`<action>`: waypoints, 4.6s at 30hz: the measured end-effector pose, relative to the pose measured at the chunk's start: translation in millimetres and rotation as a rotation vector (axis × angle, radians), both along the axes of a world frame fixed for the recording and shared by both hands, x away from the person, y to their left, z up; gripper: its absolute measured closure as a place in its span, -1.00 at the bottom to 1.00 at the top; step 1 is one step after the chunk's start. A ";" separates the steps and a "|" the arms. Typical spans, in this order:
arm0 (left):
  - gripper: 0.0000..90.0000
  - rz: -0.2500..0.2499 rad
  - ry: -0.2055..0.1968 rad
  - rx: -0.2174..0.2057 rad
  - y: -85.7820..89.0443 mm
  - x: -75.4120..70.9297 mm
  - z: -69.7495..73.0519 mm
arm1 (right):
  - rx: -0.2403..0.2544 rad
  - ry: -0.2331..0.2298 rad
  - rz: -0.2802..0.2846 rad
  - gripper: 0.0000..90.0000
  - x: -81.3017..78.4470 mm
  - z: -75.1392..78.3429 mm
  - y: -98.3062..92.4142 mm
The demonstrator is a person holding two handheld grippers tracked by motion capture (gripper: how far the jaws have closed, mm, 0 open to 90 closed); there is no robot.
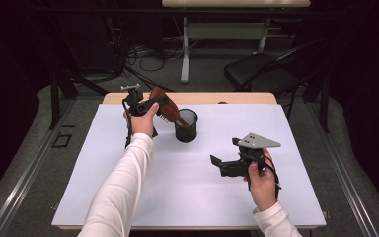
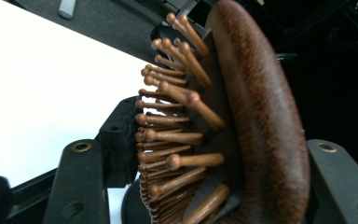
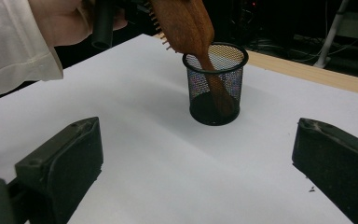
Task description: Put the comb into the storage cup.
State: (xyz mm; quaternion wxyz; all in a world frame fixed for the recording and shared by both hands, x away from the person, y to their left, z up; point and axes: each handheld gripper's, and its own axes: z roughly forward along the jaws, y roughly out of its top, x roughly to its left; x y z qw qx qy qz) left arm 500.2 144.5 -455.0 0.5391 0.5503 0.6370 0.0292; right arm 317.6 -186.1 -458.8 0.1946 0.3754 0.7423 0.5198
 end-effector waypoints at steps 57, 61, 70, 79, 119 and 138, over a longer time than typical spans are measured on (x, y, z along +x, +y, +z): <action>-0.33 0.050 -0.125 0.020 22.2 -9.8 41.1 | -0.008 0.006 0.000 -0.95 0.8 -1.8 1.8; -0.28 0.047 -0.128 0.026 23.0 -10.3 44.1 | -0.008 0.006 0.000 -0.95 0.9 -1.9 1.5; -0.26 0.063 -0.125 0.056 29.6 -12.5 48.2 | -0.011 0.008 0.001 -0.95 0.7 -2.1 2.2; -0.26 0.059 -0.150 0.077 31.7 -14.7 53.9 | -0.012 0.007 0.002 -0.95 1.1 -2.7 2.5; -0.99 -0.296 -0.317 0.337 44.4 -79.4 73.9 | -0.068 0.025 -0.047 -0.98 1.5 -5.2 -3.9; -0.97 -0.381 -0.311 0.333 62.6 -123.0 25.5 | -0.114 0.040 -0.126 -0.98 -8.8 -21.2 -34.8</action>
